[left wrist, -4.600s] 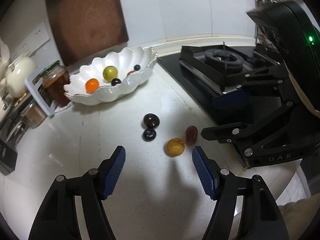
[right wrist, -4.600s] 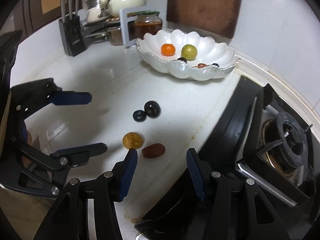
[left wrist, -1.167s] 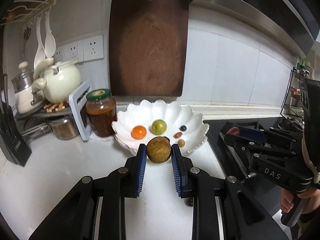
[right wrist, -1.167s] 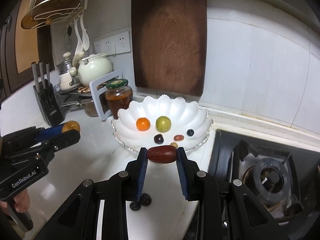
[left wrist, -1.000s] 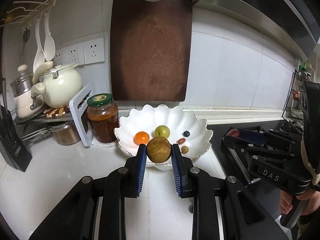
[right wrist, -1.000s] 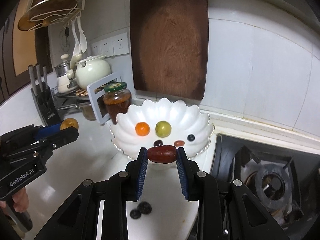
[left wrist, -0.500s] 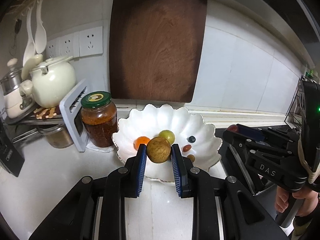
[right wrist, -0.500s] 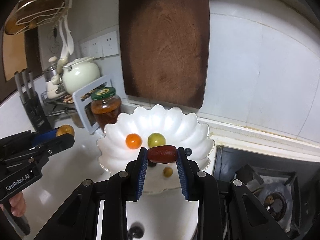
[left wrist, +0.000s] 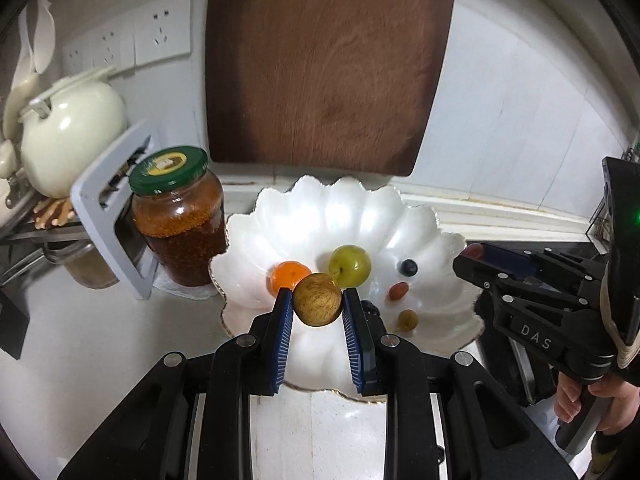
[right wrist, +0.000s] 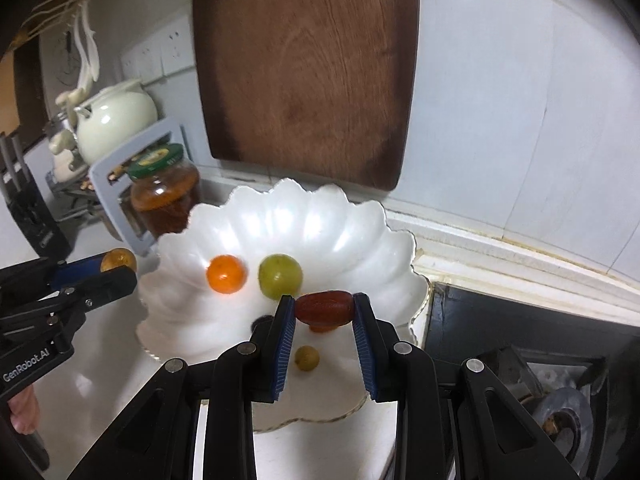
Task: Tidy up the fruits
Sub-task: 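Carry the brown fruit with the left tool while the right tool carries the date over the bowl, then open both tools to release the brown fruit and red date into the bowl, then withdraw both tools from the bowl toward the dark cherries on the counter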
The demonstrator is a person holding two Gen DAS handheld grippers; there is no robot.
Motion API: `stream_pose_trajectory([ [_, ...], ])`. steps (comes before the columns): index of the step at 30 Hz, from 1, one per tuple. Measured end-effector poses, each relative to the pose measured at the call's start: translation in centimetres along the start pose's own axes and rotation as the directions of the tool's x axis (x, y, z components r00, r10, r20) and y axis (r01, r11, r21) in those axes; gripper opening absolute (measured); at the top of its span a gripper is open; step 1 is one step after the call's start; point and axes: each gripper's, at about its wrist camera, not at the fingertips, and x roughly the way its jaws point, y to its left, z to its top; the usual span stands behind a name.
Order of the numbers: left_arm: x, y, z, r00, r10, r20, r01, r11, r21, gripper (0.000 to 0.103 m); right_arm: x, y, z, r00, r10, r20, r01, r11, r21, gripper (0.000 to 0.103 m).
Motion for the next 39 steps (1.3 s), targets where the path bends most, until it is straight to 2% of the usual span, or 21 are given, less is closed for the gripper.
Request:
stream_pose_trajectory([
  [8, 3.6, 0.1, 0.4, 0.997, 0.014, -0.081, -0.014, 1.000, -0.004, 0.026, 3.0, -1.3, 0.3, 0.997, -0.012, -0.079, 0.014, 1.000, 0.014, 0.031],
  [19, 7.2, 0.3, 0.0, 0.981, 0.036, -0.189, -0.036, 0.999, 0.003, 0.026, 5.3, -1.6, -0.1, 0.987, -0.027, -0.159, 0.028, 1.000, 0.004, 0.031],
  [21, 7.2, 0.3, 0.1, 0.981, 0.037, -0.193, -0.036, 0.999, 0.007, 0.033, 5.5, -1.6, -0.2, 0.985, -0.024, -0.171, 0.026, 1.000, 0.010, 0.032],
  [23, 7.0, 0.3, 0.1, 0.982, 0.036, -0.187, -0.035, 0.999, 0.009, 0.039, 5.5, -1.7, -0.3, 0.984, -0.027, -0.178, 0.030, 0.999, 0.015, 0.034],
  [24, 6.8, 0.3, 0.1, 0.982, 0.044, -0.182, -0.042, 0.999, 0.012, 0.041, 5.5, -1.8, -0.3, 0.984, -0.028, -0.177, 0.032, 0.999, 0.018, 0.041],
  [25, 6.6, 0.3, 0.1, 0.983, 0.052, -0.177, -0.050, 0.999, 0.015, 0.041, 5.4, -1.8, -0.4, 0.984, -0.033, -0.174, 0.038, 0.999, 0.023, 0.043],
  [28, 5.9, 0.4, 0.1, 0.984, 0.062, -0.166, -0.061, 0.998, 0.011, 0.046, 4.6, -1.8, -0.5, 0.987, -0.043, -0.153, 0.047, 0.999, 0.023, 0.043],
  [33, 3.4, 0.0, 0.1, 0.990, 0.098, -0.104, -0.095, 0.995, 0.036, 0.054, 2.1, -1.4, -0.8, 0.994, -0.058, -0.095, 0.058, 0.998, 0.003, 0.043],
  [39, -0.2, -0.8, 0.0, 0.990, 0.138, -0.025, -0.136, 0.989, 0.065, 0.059, -1.5, -0.9, -1.0, 0.998, -0.053, -0.019, 0.053, 0.999, 0.001, 0.043],
])
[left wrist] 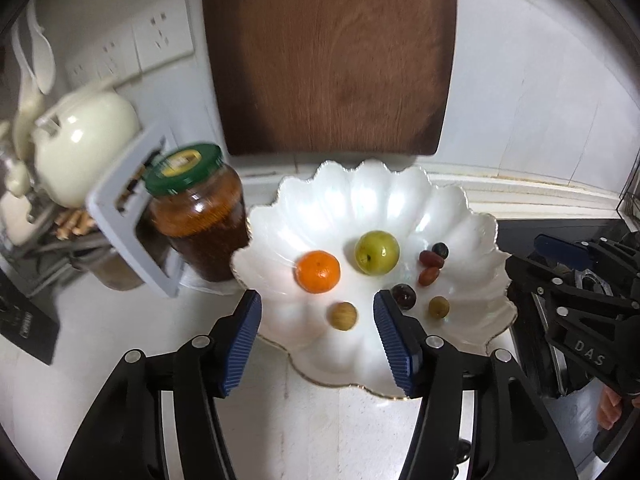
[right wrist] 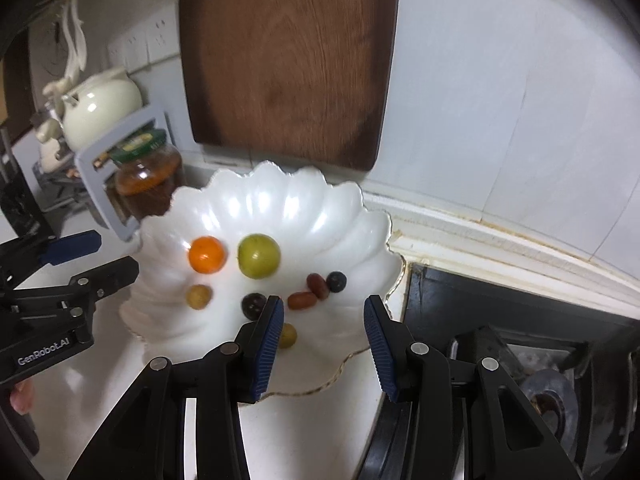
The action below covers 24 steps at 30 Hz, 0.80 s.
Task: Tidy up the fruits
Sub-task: 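Withdraw both tools from the bowl toward the dark cherries on the counter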
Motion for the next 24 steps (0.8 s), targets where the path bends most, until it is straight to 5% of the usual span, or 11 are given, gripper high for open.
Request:
stream_pose_trajectory([
  [11, -6.6, -0.6, -1.0, 0.993, 0.012, 0.118, -0.015, 1.000, 0.024, 0.063, -6.0, 0.7, -1.1, 0.994, 0.023, 0.109, -0.024, 1.000, 0.003, 0.043],
  [24, -11.2, -1.7, -3.8, 0.986, -0.020, 0.165, 0.017, 1.000, 0.025, 0.065, -11.2, 1.6, -3.3, 0.980, 0.060, 0.189, -0.059, 0.998, -0.013, 0.043],
])
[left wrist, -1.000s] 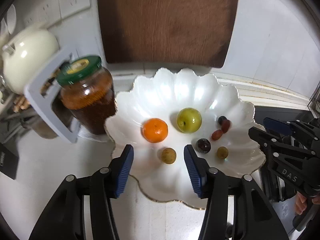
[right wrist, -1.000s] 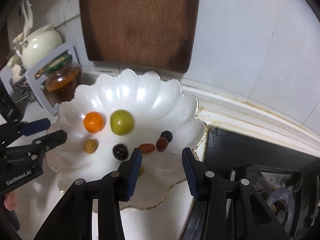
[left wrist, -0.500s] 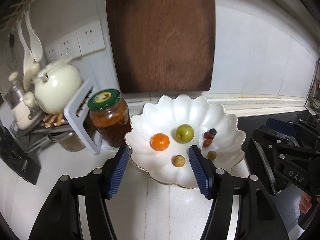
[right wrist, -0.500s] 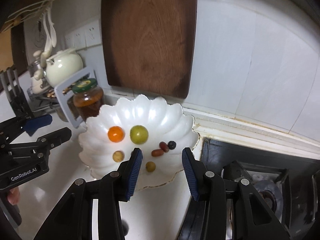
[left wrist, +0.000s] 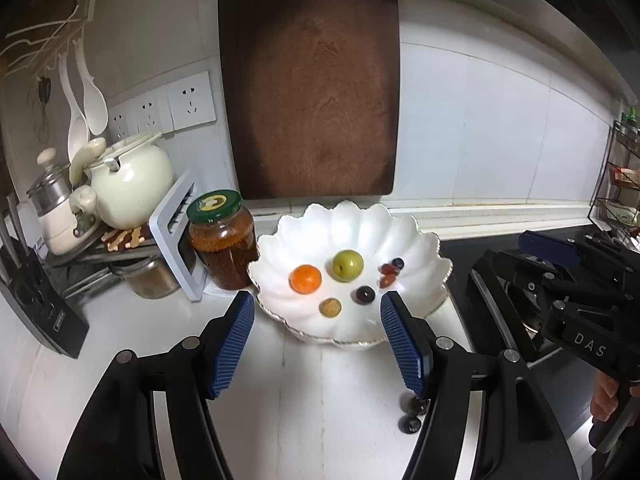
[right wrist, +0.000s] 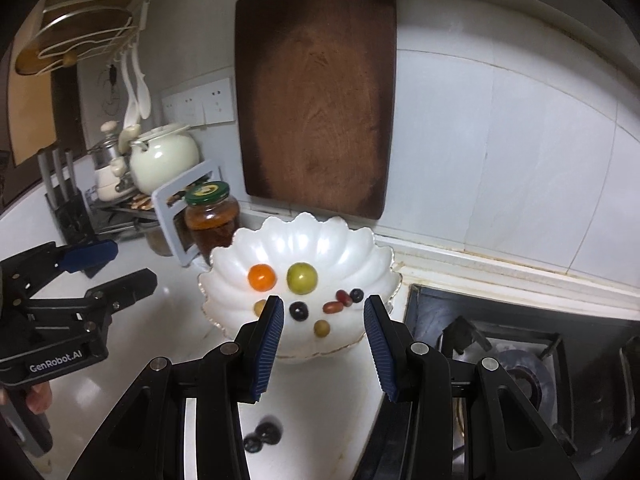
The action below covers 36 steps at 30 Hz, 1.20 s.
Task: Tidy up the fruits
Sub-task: 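Withdraw both tools from the bowl toward the dark cherries on the counter, then lower the left tool onto a dark cherry and close it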
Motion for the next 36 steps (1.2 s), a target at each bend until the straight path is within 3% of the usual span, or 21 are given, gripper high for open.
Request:
stream_pose_trajectory([
  [17, -1.1, -2.2, -5.8, 0.998, -0.036, -0.048, 0.038, 0.998, 0.040, 0.065, -0.9, 1.2, -4.4, 0.996, 0.065, -0.055, -0.068, 0.997, -0.045, 0.043],
  [36, 1.3, -4.4, -10.7, 0.986, -0.125, -0.111, 0.133, 0.989, 0.068, 0.064, 1.6, 1.8, -8.2, 0.968, 0.161, -0.194, -0.172, 0.984, -0.042, 0.043],
])
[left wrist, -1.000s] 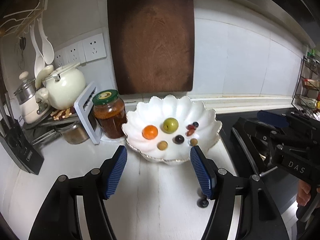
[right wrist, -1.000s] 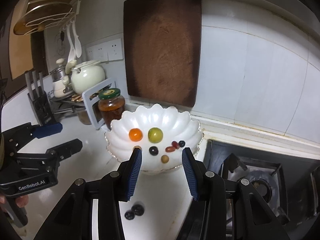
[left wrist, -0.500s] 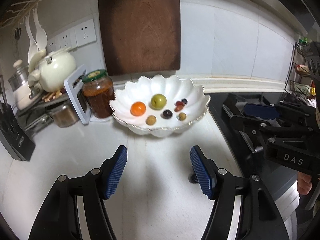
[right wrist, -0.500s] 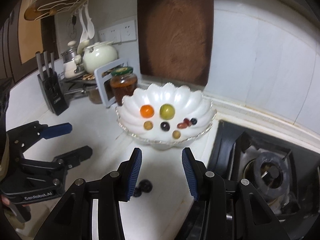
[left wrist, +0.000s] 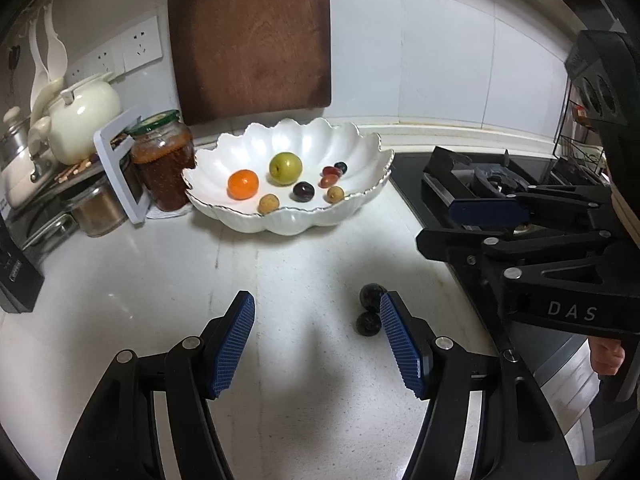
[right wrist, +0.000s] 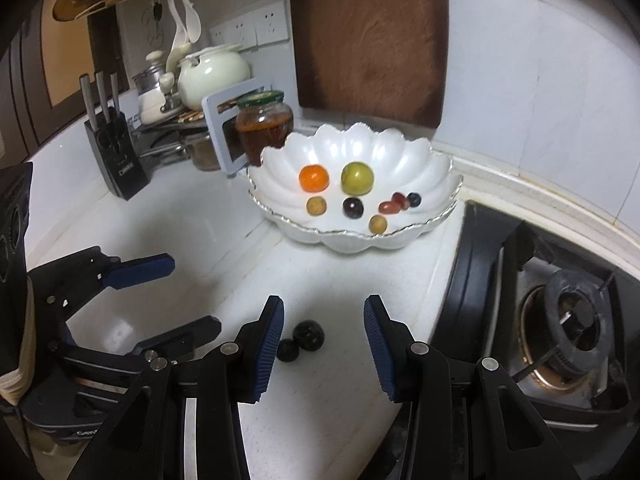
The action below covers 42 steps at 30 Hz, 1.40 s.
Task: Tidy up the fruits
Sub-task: 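Lower the left tool onto a dark cherry and close it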
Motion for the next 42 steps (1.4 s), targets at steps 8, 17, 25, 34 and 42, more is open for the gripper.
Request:
stream_pose_trajectory([
  [8, 2.0, -0.6, -1.1, 0.998, -0.062, -0.020, 0.062, 0.998, 0.014, 0.059, 2.4, -0.4, -0.8, 0.997, 0.043, -0.056, -0.043, 0.999, 0.015, 0.043],
  [17, 4.1, -1.8, -2.2, 0.994, -0.104, -0.044, 0.107, 0.992, 0.065, 0.050, 5.0, -0.8, -1.6, 0.991, 0.077, -0.105, -0.073, 0.997, 0.040, 0.043],
  [25, 6.0, -2.1, -2.9, 0.987, -0.133, -0.091, 0.140, 0.987, 0.075, 0.041, 6.9, -1.0, -2.1, 0.985, 0.110, -0.133, -0.102, 0.993, 0.063, 0.042],
  [34, 7.4, -2.7, -2.7, 0.980, -0.164, -0.112, 0.174, 0.981, 0.082, 0.033, 8.7, -1.2, -2.3, 0.975, 0.153, -0.160, -0.139, 0.985, 0.100, 0.034],
  [42, 8.5, -2.4, -2.3, 0.975, -0.173, -0.143, 0.183, 0.981, 0.059, 0.025, 9.6, -1.5, -2.5, 0.966, 0.187, -0.177, -0.165, 0.977, 0.131, 0.030],
])
